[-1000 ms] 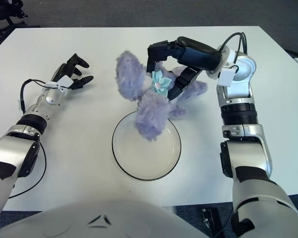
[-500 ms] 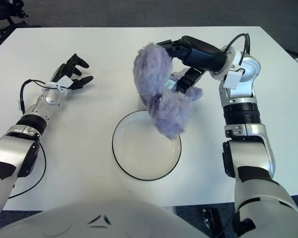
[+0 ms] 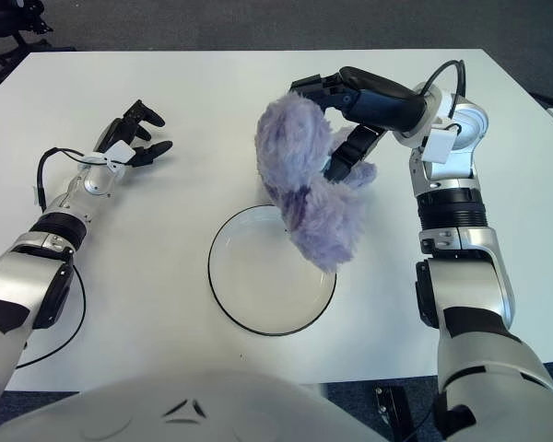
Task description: Put the doll into the plate.
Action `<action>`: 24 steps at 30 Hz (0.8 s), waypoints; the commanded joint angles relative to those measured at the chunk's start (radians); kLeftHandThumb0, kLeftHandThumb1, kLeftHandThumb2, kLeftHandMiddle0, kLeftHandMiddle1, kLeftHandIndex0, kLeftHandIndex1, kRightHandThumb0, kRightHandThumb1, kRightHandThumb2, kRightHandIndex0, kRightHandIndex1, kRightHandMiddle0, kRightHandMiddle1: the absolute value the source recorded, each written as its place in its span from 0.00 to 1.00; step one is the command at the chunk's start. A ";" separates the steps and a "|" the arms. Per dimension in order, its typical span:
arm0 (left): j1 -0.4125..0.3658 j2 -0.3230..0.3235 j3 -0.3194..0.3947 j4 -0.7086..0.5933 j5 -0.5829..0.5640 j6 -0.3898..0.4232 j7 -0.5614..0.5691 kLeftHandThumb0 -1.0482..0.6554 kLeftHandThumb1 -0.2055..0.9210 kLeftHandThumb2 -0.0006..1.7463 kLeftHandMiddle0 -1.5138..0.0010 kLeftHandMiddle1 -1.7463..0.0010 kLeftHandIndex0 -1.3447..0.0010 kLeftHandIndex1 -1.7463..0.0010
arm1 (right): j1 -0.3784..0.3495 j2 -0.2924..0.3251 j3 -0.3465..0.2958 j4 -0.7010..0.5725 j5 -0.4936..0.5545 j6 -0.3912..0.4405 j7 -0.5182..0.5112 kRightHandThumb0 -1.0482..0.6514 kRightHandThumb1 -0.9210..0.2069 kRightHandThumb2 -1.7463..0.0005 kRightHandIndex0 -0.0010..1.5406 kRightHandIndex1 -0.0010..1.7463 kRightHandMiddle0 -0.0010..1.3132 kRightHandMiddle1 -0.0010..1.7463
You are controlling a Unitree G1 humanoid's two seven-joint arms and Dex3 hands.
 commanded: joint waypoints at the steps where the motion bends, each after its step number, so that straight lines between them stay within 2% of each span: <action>1: -0.003 0.008 0.001 0.019 0.002 0.012 -0.002 0.61 1.00 0.22 0.75 0.08 0.82 0.17 | -0.010 -0.017 -0.005 -0.003 0.037 0.005 0.022 0.61 0.00 0.89 0.39 0.80 0.36 0.69; 11: -0.005 0.007 0.001 0.022 0.003 0.013 -0.001 0.61 1.00 0.22 0.75 0.08 0.82 0.16 | -0.009 -0.009 -0.011 -0.008 0.082 0.019 0.065 0.61 0.00 0.89 0.39 0.80 0.36 0.69; 12: -0.004 0.007 0.001 0.023 0.002 0.013 0.000 0.61 1.00 0.22 0.75 0.08 0.82 0.16 | -0.002 -0.002 -0.005 -0.037 0.136 0.053 0.098 0.61 0.00 0.89 0.39 0.80 0.36 0.69; 14: -0.004 0.005 0.001 0.023 0.002 0.014 0.001 0.61 1.00 0.22 0.75 0.08 0.82 0.16 | 0.010 0.006 0.000 -0.076 0.214 0.099 0.146 0.61 0.05 0.82 0.38 0.82 0.35 0.71; 17: -0.005 0.004 0.000 0.024 0.003 0.014 0.001 0.61 1.00 0.22 0.75 0.08 0.82 0.16 | 0.018 0.011 -0.013 -0.092 0.251 0.126 0.183 0.61 0.11 0.74 0.37 0.84 0.35 0.73; 24: -0.005 0.004 0.000 0.025 0.003 0.014 0.001 0.61 1.00 0.23 0.76 0.07 0.82 0.16 | 0.022 0.025 -0.039 -0.102 0.264 0.150 0.221 0.61 0.14 0.71 0.37 0.85 0.34 0.74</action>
